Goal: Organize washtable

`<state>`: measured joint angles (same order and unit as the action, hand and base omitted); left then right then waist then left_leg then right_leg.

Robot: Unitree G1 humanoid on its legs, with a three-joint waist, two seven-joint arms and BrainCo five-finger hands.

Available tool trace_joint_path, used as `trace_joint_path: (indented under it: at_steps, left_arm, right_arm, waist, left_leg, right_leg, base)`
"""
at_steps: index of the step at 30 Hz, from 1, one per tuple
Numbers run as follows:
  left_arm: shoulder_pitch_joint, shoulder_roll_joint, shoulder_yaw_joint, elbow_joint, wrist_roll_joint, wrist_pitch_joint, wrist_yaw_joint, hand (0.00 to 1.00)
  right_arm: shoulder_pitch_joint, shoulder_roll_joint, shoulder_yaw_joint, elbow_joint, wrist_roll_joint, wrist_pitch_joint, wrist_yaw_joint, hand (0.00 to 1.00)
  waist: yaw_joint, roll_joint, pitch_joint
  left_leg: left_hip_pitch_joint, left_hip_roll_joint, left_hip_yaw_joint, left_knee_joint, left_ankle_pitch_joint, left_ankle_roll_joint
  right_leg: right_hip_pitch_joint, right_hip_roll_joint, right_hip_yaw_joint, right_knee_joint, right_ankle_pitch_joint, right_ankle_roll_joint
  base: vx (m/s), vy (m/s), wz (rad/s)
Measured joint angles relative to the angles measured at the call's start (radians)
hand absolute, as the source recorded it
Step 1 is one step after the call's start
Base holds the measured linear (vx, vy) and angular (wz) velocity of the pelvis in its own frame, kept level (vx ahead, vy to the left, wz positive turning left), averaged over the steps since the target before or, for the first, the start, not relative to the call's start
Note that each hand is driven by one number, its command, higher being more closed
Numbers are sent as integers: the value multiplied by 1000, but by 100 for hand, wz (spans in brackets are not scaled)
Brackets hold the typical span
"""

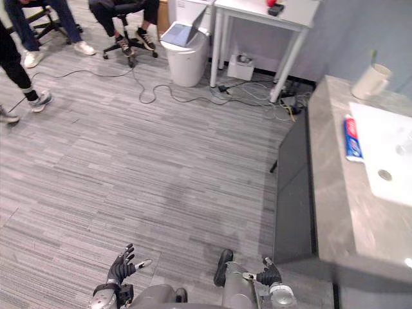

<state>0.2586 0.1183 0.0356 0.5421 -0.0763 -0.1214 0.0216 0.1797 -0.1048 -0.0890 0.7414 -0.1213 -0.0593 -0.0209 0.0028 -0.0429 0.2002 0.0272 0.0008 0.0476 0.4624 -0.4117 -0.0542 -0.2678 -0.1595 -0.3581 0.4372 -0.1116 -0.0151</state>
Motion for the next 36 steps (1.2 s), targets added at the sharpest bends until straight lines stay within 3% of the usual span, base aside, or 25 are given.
trace_joint_path:
  at_steps: [1,2,3,4,7,9,11,12,13,15,18,21,24,26,28,30,31,32,34,35,36]
  left_arm:
    - [2,-6,11,-28,-1,3,0,0]
    - [7,-21,17,-60,-3,4,0,0]
    - [6,-28,27,-75,-4,4,-1,0]
    - [-8,-36,33,-85,-6,3,-3,0]
    - [-56,-36,36,-103,-5,-1,-4,0]
    - [-64,-34,41,-105,-4,-5,-6,0]
    - [-63,-35,45,-104,-3,-4,-16,0]
    - [-60,-39,46,-101,-3,-4,-20,0]
    - [-41,-44,45,-93,-3,-2,-20,0]
    - [-50,-30,59,-86,-3,0,-15,0]
    - [-34,-37,40,-92,-1,2,-19,0]
    - [-13,-24,0,-92,9,6,-22,0]
    - [-8,-7,-13,-88,11,3,-21,0]
    - [-13,7,-1,-56,11,-1,-23,0]
    - [-28,16,16,-9,10,1,-22,0]
    - [-37,32,19,35,10,4,-23,0]
    - [-33,44,25,59,10,6,-22,0]
    - [-35,25,26,77,10,8,-23,0]
    - [-48,5,24,78,11,1,-24,0]
    - [-65,3,23,78,11,-1,-24,0]
    - [-69,3,23,77,12,-2,-24,0]
  right_arm:
    - [2,1,1,-32,18,-1,-2,0]
    - [8,2,4,-63,36,-2,-1,0]
    - [11,4,4,-76,43,-2,-2,0]
    - [14,22,3,-88,64,-2,-6,0]
    - [28,55,-36,-89,83,-2,-23,0]
    - [30,65,-41,-89,98,-2,-24,0]
    - [23,67,-52,-87,102,-1,-24,0]
    - [24,64,-62,-79,103,-2,-24,0]
    - [17,66,-62,-65,103,-2,-24,0]
    - [10,108,-49,-72,102,-5,-20,0]
    - [9,113,-48,-103,101,-19,-19,0]
    - [34,119,-22,-128,87,-17,-12,0]
    - [57,127,0,-124,57,-11,5,0]
    - [32,123,24,-81,49,-12,6,0]
    - [-19,111,31,-27,38,-11,9,0]
    - [-49,92,36,22,30,-8,10,0]
    - [-45,76,43,29,33,-10,11,0]
    - [-54,48,49,34,30,-13,10,0]
    - [-60,13,44,37,30,-23,14,0]
    - [-62,11,21,48,34,-20,21,0]
    - [-61,11,14,51,32,-20,23,0]
  waist:
    - [-5,27,6]
    - [-6,50,9]
    - [-4,54,10]
    - [8,49,13]
    - [11,23,23]
    - [13,5,33]
    - [16,6,41]
    - [24,9,40]
    - [47,3,46]
    - [56,-40,33]
    - [70,-39,34]
    - [66,-38,35]
    - [44,-56,24]
    - [11,-60,19]
    - [-4,-55,21]
    - [-9,-56,21]
    - [-10,-67,16]
    - [-8,-27,10]
    - [-17,17,1]
    - [-28,26,-2]
    - [-30,28,-3]
  left_leg:
    - [-52,72,67,176,14,-27]
    - [-110,146,128,372,83,-73]
    - [-138,180,152,468,154,-67]
    - [-187,252,186,590,138,-34]
    - [-281,296,200,569,113,-5]
    - [-354,288,197,456,106,8]
    - [-416,233,132,280,112,2]
    - [-410,201,75,129,160,-20]
    - [-371,174,52,40,306,28]
    - [-369,159,91,82,260,37]
    - [-331,184,176,156,135,57]
    - [-205,206,322,123,69,43]
    - [-79,213,438,58,48,27]
    - [-42,239,503,49,56,35]
    - [-36,272,534,47,56,35]
    - [-6,290,536,38,61,10]
    - [48,271,519,19,59,-33]
    - [77,281,467,-14,64,-40]
    - [117,269,408,-75,84,-66]
    - [122,277,393,-48,107,-93]
    - [118,287,384,-8,119,-97]
  right_leg:
    - [30,40,-15,12,-18,-21]
    - [77,84,-14,-7,-35,-34]
    - [105,101,-3,-23,-43,-38]
    - [170,120,22,-52,-52,-45]
    - [280,119,49,-146,-57,-45]
    - [318,98,72,-179,-76,-14]
    - [339,65,97,-173,-108,41]
    - [344,53,119,-158,-124,67]
    - [355,44,171,-146,-153,105]
    - [342,21,210,-166,-133,99]
    - [328,0,296,-107,-132,118]
    - [179,-50,303,178,-96,164]
    - [82,-72,193,324,-76,112]
    - [30,-61,63,289,-124,87]
    - [-35,-38,-57,190,-128,62]
    - [-61,-5,-134,-6,-49,23]
    - [-23,19,-146,-109,103,-98]
    - [11,72,-125,-138,111,-112]
    - [13,107,-93,-132,78,-110]
    - [15,113,-81,-115,46,-100]
    - [23,121,-75,-116,32,-95]
  base:
    - [714,-148,-21]
    - [604,-116,-42]
    - [718,-86,-76]
    - [436,-26,-62]
    - [543,-6,-32]
    - [340,150,-24]
    - [355,277,-25]
    - [352,363,-63]
    - [343,362,-60]
    - [323,294,-55]
    - [200,245,-91]
    - [139,181,-137]
    - [211,20,-108]
    - [236,-84,-87]
    - [265,-165,-88]
    - [233,-161,-73]
    - [284,-142,-80]
    - [266,-129,-85]
    - [227,-97,-70]
    - [206,-82,-44]
    - [179,-112,-40]
